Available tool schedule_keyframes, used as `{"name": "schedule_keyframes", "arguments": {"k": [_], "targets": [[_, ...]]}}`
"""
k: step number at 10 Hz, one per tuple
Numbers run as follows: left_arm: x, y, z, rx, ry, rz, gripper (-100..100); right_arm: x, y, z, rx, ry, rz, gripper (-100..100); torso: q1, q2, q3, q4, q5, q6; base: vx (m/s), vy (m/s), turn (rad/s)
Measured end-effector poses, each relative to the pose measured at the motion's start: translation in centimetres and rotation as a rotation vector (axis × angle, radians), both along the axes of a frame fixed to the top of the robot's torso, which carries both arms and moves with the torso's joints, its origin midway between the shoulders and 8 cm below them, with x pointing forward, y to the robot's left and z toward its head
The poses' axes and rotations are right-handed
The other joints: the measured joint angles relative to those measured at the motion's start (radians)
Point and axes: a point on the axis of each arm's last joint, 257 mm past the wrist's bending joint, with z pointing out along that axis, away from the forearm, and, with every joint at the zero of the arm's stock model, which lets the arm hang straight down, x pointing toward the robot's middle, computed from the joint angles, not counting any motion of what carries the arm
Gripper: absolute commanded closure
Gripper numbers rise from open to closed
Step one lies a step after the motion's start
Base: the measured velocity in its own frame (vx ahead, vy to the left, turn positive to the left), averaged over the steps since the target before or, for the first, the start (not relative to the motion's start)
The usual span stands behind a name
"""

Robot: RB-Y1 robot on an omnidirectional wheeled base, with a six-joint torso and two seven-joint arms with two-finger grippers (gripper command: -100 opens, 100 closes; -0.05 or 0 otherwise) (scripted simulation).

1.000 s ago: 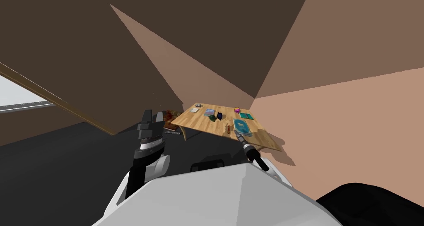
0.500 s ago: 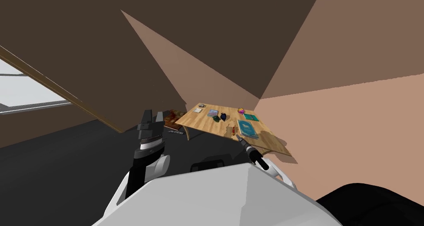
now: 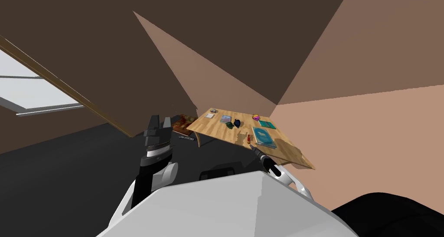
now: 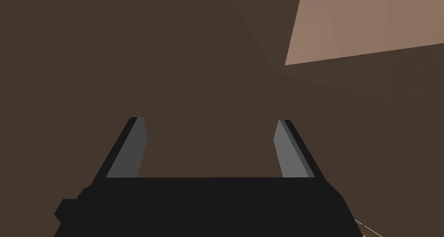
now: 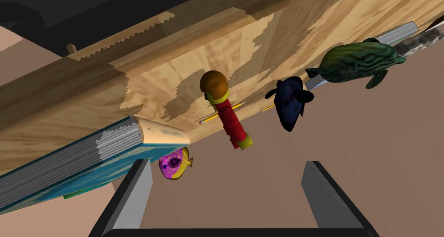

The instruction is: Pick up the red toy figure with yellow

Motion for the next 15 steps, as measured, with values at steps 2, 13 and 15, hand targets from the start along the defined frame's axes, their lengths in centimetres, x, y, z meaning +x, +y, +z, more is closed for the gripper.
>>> {"name": "schedule_keyframes", "arguments": {"k": [2, 13, 15], "targets": [[0.0, 0.0, 0.0, 0.0, 0.0, 0.0, 0, -0.5, -1.7, -1.4, -0.052, 0.049, 0.001, -100, 0.0, 0.0, 0.0, 0.0, 0.0, 0.0, 0.044, 0.055, 0.034], [0.0, 0.0, 0.0, 0.0, 0.0, 0.0, 0, -1.5, -11.7, -4.0, -0.324, 0.256, 0.001, -100, -0.001, -0.001, 0.0, 0.0, 0.0, 0.0, 0.052, 0.052, 0.051], [0.0, 0.0, 0.0, 0.0, 0.0, 0.0, 0, -1.2, -13.4, -3.9, -0.376, 0.284, 0.002, -100, -0.002, -0.001, -0.001, 0.0, 0.0, 0.0, 0.061, 0.033, 0.047]]}}
